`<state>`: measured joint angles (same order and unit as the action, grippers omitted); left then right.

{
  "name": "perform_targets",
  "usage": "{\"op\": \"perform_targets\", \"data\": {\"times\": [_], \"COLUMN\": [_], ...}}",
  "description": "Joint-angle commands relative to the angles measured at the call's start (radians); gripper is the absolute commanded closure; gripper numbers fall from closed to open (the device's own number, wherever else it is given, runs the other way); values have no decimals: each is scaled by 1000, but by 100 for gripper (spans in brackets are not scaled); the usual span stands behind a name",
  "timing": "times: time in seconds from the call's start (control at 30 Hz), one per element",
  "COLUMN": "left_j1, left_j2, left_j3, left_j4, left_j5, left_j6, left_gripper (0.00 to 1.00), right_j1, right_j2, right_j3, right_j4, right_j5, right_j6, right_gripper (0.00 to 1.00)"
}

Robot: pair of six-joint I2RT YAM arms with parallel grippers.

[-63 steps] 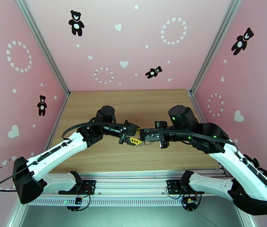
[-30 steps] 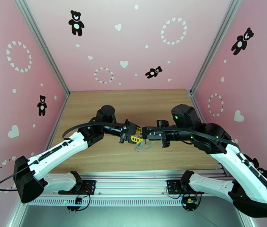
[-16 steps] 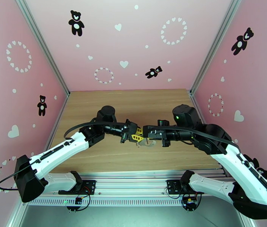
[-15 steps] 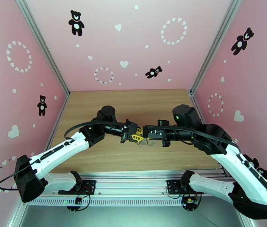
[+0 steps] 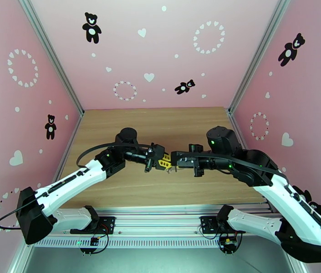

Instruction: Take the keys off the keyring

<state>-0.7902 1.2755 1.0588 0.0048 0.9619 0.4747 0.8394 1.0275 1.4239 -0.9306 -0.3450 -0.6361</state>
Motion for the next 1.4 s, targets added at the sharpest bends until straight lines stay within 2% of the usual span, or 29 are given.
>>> {"op": "perform_targets", "data": {"times": [0.0, 0.17, 0.33, 0.47, 0.57, 0.63, 0.9, 1.0, 1.13, 1.37], "left_j1": [20, 42, 84, 90, 71, 62, 51, 29, -8, -17], "left_j2": [-26, -33, -51, -25, -21, -33, -90, -85, -84, -64], "left_j3": [3, 10, 29, 9, -22, -47, -108, -111, -125, -122], "left_j4": [66, 65, 54, 173, 186, 178, 102, 90, 134, 171], "left_j5": [-24, -42, -36, -5, -22, -32, -27, -50, -159, -196], "left_j6": [-36, -44, -66, -190, -202, -187, -77, -47, -26, -11], "left_gripper": [89, 90, 91, 87, 85, 84, 69, 68, 65, 68], "right_j1": [42, 92, 101, 101, 93, 67, -79, -117, -150, -192], "right_j2": [16, 35, 30, 56, 72, 77, 38, 30, 23, 21], "right_j3": [-3, -3, -40, -18, 2, 19, 33, 32, 30, 24], "right_j4": [-16, -52, -58, -20, 15, 19, 45, 49, 42, 49], "right_j5": [33, 119, 180, 156, 139, 101, -143, -219, -271, -342], "right_j6": [-2, -15, -20, -32, -42, -40, 11, 38, 53, 72], "right_gripper": [100, 100, 100, 100, 100, 100, 100, 100, 100, 100]}}
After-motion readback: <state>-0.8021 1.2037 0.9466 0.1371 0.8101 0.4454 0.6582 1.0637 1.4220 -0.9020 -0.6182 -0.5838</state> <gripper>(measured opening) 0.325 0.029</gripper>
